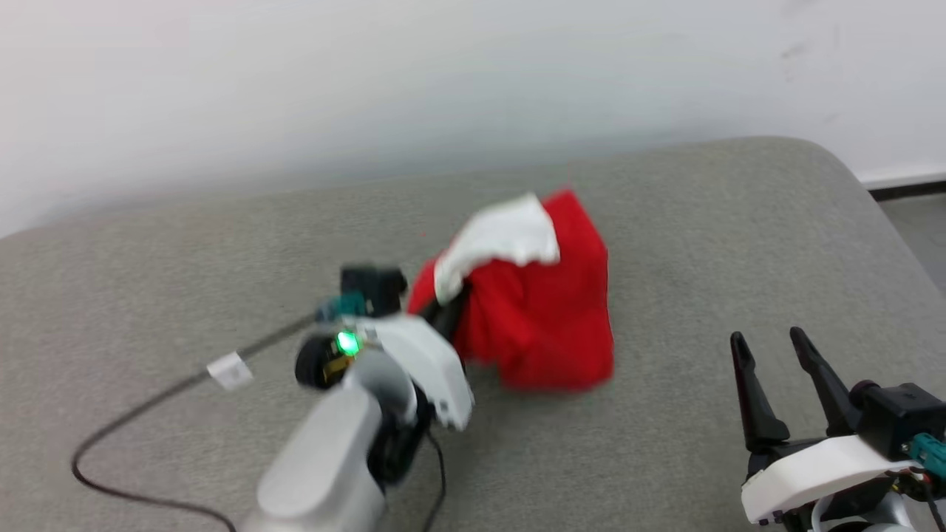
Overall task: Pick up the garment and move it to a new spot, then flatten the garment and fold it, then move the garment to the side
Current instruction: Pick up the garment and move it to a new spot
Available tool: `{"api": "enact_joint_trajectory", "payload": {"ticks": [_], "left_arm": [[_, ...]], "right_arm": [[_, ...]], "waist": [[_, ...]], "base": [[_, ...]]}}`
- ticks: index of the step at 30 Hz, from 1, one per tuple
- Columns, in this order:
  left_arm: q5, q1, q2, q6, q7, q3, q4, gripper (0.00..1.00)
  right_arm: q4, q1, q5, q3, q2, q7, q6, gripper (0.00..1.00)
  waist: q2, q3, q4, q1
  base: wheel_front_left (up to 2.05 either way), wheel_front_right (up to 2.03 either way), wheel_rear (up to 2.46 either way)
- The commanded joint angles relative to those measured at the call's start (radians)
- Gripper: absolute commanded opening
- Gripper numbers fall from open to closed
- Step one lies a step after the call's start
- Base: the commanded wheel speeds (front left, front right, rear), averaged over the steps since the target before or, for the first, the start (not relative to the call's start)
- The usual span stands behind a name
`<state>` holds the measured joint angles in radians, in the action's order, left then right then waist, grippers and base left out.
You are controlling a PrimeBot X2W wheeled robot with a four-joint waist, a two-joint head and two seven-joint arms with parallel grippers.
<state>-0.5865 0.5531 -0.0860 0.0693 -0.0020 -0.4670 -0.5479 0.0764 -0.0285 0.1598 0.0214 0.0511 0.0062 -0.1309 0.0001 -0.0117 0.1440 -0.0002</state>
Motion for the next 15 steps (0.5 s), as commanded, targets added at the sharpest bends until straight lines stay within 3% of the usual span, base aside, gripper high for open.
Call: {"api": "enact_joint_trajectory", "payload": {"ticks": [1, 5, 6, 7, 8, 15], "left_arm": [[-0.003, -0.04, 0.0, -0.002, -0.004, -0.011, -0.005, 0.0], [0.004, -0.141, 0.013, -0.01, 0.005, -0.067, -0.03, 0.0], [0.006, -0.156, 0.013, -0.014, 0.007, -0.074, -0.037, 0.18], [0.012, -0.17, 0.012, -0.018, 0.009, -0.084, -0.046, 0.79], [0.021, -0.176, 0.01, -0.019, 0.005, -0.094, -0.049, 1.0], [0.068, -0.179, -0.001, -0.043, -0.098, -0.107, 0.009, 1.0]], "right_arm": [[0.001, -0.011, 0.012, -0.008, -0.001, 0.001, 0.0, 1.0], [-0.008, -0.011, 0.016, -0.017, -0.001, -0.005, 0.0, 1.0], [-0.009, -0.007, 0.018, -0.02, -0.001, -0.007, 0.0, 1.0], [-0.014, -0.003, 0.021, -0.02, -0.001, -0.009, 0.0, 1.0], [-0.017, 0.0, 0.022, -0.017, -0.001, -0.014, 0.0, 1.0], [-0.042, 0.005, 0.019, -0.014, -0.001, -0.023, 0.0, 1.0]], "waist": [[-0.0001, -0.01, 0.03, 0.0002], [-0.0001, -0.026, 0.043, 0.0002], [-0.0001, -0.032, 0.044, 0.0002], [-0.0001, -0.035, 0.043, 0.0002], [-0.0001, -0.038, 0.04, 0.0002], [-0.0001, -0.023, 0.002, 0.0002]], "base": [[0.0, 0.0, 0.0], [0.0, 0.0, 0.0], [0.0, 0.0, 0.0], [0.0, 0.0, 0.0], [0.0, 0.0, 0.0], [0.0, 0.0, 0.0]]}}
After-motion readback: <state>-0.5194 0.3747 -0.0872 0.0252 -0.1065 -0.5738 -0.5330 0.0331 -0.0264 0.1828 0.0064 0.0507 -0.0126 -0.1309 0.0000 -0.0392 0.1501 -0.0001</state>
